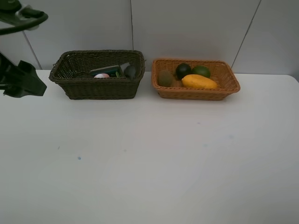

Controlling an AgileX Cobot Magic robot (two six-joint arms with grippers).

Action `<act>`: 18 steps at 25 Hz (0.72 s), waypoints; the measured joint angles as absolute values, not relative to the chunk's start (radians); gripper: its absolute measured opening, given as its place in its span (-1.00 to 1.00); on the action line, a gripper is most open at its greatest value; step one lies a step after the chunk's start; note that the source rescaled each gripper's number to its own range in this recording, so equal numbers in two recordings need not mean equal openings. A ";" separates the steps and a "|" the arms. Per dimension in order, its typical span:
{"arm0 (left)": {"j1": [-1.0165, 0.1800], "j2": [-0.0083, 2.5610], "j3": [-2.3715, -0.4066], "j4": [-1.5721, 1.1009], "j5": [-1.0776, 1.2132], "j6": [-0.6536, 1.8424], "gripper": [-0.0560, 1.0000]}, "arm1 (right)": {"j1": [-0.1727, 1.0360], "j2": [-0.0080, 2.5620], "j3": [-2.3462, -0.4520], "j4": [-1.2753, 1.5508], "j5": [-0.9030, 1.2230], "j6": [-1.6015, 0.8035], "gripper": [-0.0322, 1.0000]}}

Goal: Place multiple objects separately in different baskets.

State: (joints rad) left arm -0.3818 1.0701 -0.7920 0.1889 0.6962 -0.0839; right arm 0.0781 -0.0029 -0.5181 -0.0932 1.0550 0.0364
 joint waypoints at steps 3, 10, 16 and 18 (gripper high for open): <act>-0.382 0.951 -0.730 0.154 0.762 -0.084 1.00 | 0.078 -0.003 -0.518 -0.093 1.055 0.036 0.99; -0.382 0.724 -0.643 0.068 0.925 -0.084 1.00 | 0.078 -0.003 -0.518 -0.093 1.055 0.036 0.99; -0.382 0.603 -0.634 0.013 1.068 -0.085 1.00 | 0.078 -0.003 -0.518 -0.093 1.055 0.036 0.99; -0.382 0.577 -0.634 0.008 1.101 -0.085 1.00 | 0.078 -0.003 -0.518 -0.093 1.055 0.036 0.99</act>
